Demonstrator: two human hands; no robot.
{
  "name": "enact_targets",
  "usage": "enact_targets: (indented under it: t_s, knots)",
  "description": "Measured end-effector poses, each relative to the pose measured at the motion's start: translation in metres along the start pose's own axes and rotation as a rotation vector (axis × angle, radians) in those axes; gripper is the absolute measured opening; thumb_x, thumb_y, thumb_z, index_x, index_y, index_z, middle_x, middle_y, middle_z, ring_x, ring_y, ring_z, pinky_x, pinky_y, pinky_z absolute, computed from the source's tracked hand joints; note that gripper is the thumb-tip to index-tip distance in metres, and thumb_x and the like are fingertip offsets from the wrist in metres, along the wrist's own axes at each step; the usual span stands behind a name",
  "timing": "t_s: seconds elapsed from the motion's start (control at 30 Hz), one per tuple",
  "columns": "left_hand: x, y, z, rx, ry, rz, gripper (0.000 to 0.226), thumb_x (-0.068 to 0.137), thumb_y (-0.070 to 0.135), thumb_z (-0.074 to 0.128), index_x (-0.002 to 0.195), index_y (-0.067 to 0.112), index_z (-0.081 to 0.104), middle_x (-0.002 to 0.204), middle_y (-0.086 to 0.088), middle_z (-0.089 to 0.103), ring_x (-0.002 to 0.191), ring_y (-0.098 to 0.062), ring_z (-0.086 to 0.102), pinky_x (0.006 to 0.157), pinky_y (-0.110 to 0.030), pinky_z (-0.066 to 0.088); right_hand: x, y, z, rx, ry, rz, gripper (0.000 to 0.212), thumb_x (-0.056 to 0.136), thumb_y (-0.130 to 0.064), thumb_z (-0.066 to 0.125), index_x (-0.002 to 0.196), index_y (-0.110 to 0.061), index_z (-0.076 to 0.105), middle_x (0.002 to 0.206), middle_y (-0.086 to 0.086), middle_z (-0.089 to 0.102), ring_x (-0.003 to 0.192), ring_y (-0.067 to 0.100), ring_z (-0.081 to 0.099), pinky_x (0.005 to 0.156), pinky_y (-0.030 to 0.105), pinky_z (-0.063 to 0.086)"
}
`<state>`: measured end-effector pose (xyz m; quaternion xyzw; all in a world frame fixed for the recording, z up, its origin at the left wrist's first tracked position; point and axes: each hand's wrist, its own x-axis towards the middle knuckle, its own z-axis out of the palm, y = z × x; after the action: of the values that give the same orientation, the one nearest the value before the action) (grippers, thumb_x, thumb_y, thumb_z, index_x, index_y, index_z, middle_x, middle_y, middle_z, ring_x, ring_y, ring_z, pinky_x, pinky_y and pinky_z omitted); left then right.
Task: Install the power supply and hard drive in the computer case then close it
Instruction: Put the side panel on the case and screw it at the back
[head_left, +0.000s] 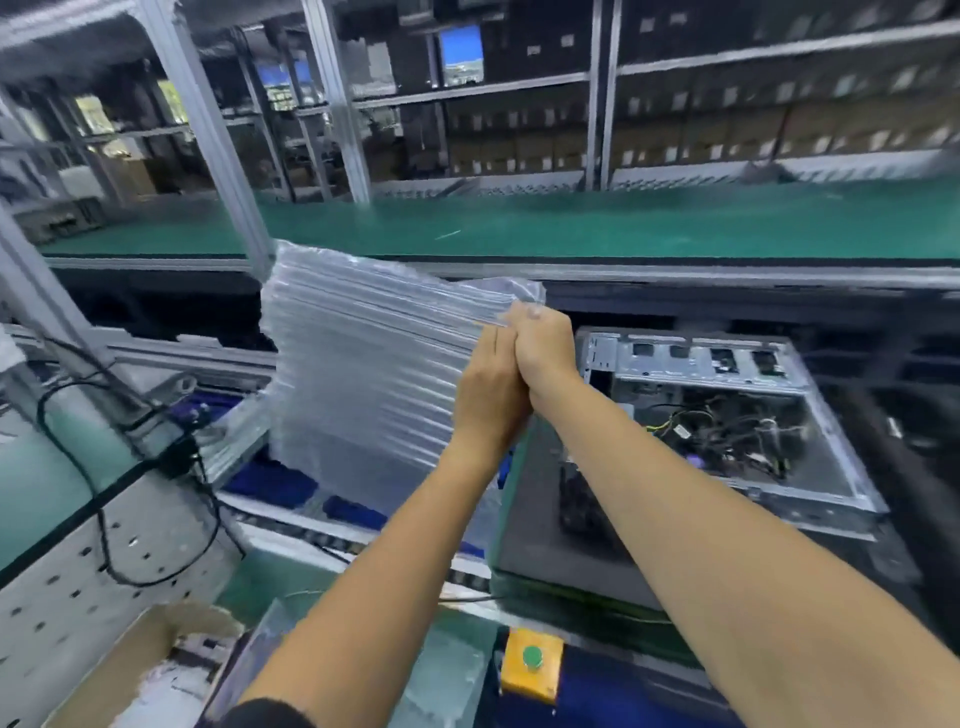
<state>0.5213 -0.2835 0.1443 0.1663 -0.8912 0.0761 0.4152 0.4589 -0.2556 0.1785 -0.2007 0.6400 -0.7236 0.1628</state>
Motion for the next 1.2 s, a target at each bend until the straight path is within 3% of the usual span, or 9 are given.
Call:
enact_targets:
  t_s: [0.13, 0.3, 0.57, 0.8, 0.93, 0.97, 1.03, 1.1, 1.2]
  knots:
    - [0.023, 0.069, 0.030, -0.343, -0.042, 0.081, 0.031, 0.068, -0.006, 0.063, 0.097, -0.010, 0.056, 0.085, -0.020, 0.054, 0.068, -0.031, 0.052, 0.050, -0.030, 0.041, 0.024, -0.005, -0.082, -0.048, 0.143, -0.008, 0.037, 0.100, -0.022, 0.051, 0.066, -0.010, 0.053, 0.067, 0.001, 0.052, 0.065, 0.017, 0.046, 0.066, 0.031, 0.038]
    - [0.042, 0.153, 0.066, -0.780, -0.228, 0.202, 0.038, 0.079, 0.002, 0.049, 0.118, -0.001, 0.045, 0.118, -0.013, 0.044, 0.098, -0.023, 0.045, 0.080, -0.031, 0.042, 0.053, -0.014, -0.197, -0.160, 0.382, -0.078, 0.029, 0.104, -0.018, 0.044, 0.078, -0.018, 0.058, 0.085, 0.009, 0.068, 0.072, 0.019, 0.063, 0.064, 0.031, 0.049]
    - [0.052, 0.190, 0.146, -0.315, -0.596, 0.394, 0.051, 0.070, 0.028, 0.061, 0.119, 0.022, 0.048, 0.121, -0.003, 0.042, 0.113, -0.026, 0.042, 0.086, -0.036, 0.032, 0.083, -0.006, -0.302, -0.330, 0.587, -0.192, 0.037, 0.103, -0.009, 0.038, 0.072, -0.019, 0.055, 0.078, 0.012, 0.059, 0.065, 0.020, 0.045, 0.058, 0.030, 0.033]
    - [0.062, 0.167, 0.226, -0.303, -1.125, 0.335, 0.084, 0.086, 0.063, 0.046, 0.151, 0.030, 0.004, 0.160, 0.002, 0.001, 0.146, -0.026, 0.003, 0.115, -0.048, 0.003, 0.126, 0.041, -0.318, -0.294, 0.351, -0.046, 0.036, 0.100, -0.009, 0.044, 0.069, 0.000, 0.058, 0.066, 0.005, 0.056, 0.057, 0.009, 0.053, 0.062, 0.029, 0.043]
    - [0.074, 0.177, 0.249, -0.573, -1.510, 0.182, 0.084, 0.083, 0.071, 0.044, 0.148, 0.022, 0.023, 0.155, 0.000, 0.026, 0.139, -0.022, 0.029, 0.112, -0.036, 0.022, 0.148, 0.064, -0.347, -0.223, 0.098, 0.382, 0.061, 0.100, -0.054, 0.044, 0.144, -0.012, 0.048, 0.129, 0.008, 0.056, 0.124, 0.023, 0.054, 0.107, 0.044, 0.034]
    - [0.074, 0.178, 0.251, -0.589, -1.506, 0.190, 0.080, 0.084, 0.070, 0.046, 0.145, 0.022, 0.029, 0.151, 0.000, 0.033, 0.135, -0.023, 0.035, 0.106, -0.032, 0.026, 0.157, 0.064, -0.351, -0.289, 0.016, 0.459, 0.072, 0.096, -0.065, 0.040, 0.146, -0.014, 0.046, 0.133, 0.011, 0.055, 0.128, 0.028, 0.051, 0.109, 0.044, 0.032]
    - [0.067, 0.178, 0.254, -0.696, -1.490, 0.185, 0.067, 0.090, 0.061, 0.047, 0.142, 0.021, 0.035, 0.147, -0.003, 0.039, 0.132, -0.024, 0.038, 0.102, -0.030, 0.029, 0.171, 0.056, -0.344, -0.606, -0.218, 0.515, 0.070, 0.088, -0.073, 0.044, 0.094, -0.009, 0.070, 0.087, 0.009, 0.069, 0.086, 0.024, 0.067, 0.090, 0.042, 0.046]
    - [0.059, 0.176, 0.254, -0.811, -1.550, 0.145, 0.065, 0.093, 0.055, 0.046, 0.148, 0.025, 0.028, 0.154, 0.001, 0.028, 0.139, -0.020, 0.029, 0.111, -0.032, 0.023, 0.185, 0.052, -0.323, -1.036, -0.397, 0.438, 0.061, 0.085, -0.070, 0.057, 0.063, -0.013, 0.056, 0.063, 0.003, 0.063, 0.059, 0.018, 0.059, 0.070, 0.035, 0.050]
    - [0.058, 0.174, 0.252, -0.677, -1.579, 0.245, 0.073, 0.089, 0.067, 0.039, 0.148, 0.024, 0.029, 0.153, -0.002, 0.031, 0.136, -0.022, 0.035, 0.108, -0.031, 0.024, 0.202, 0.062, -0.285, -1.313, -0.471, 0.154, 0.060, 0.076, -0.063, 0.073, 0.114, -0.019, 0.057, 0.115, 0.001, 0.054, 0.103, 0.020, 0.053, 0.085, 0.036, 0.045]
